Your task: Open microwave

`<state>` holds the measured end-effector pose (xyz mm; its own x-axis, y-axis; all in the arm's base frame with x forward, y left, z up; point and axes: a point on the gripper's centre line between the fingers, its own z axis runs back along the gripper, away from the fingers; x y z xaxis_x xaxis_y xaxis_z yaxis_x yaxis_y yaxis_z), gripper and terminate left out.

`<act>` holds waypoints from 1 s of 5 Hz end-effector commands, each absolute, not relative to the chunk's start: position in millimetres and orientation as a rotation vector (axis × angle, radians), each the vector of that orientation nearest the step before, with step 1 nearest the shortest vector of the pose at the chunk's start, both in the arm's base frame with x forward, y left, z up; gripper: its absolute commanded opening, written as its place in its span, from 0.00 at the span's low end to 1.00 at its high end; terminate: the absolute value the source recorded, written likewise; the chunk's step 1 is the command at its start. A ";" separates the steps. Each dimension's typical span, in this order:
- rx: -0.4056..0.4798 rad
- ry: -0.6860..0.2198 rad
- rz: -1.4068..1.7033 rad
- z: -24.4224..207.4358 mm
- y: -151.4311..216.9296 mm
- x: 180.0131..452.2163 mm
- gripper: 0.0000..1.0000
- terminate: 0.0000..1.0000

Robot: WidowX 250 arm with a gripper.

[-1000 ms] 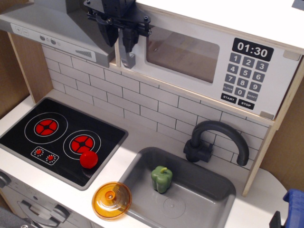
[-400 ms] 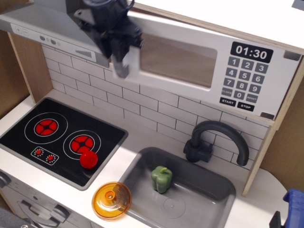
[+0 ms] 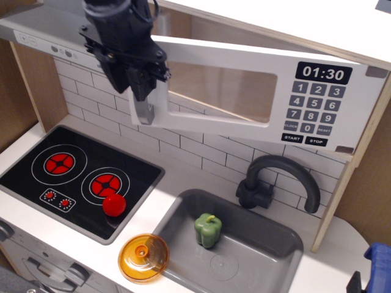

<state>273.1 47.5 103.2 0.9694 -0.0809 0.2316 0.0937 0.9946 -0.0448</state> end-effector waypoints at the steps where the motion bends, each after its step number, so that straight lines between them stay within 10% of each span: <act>1: -0.077 -0.126 0.011 118.7 85.7 252.2 1.00 0.00; 3: 0.055 -0.146 0.329 113.2 149.0 293.1 1.00 0.00; 5: 0.064 -0.223 0.391 114.4 136.5 331.6 1.00 0.00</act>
<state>328.6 128.0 90.5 0.9140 0.3656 0.1757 -0.3732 0.9277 0.0111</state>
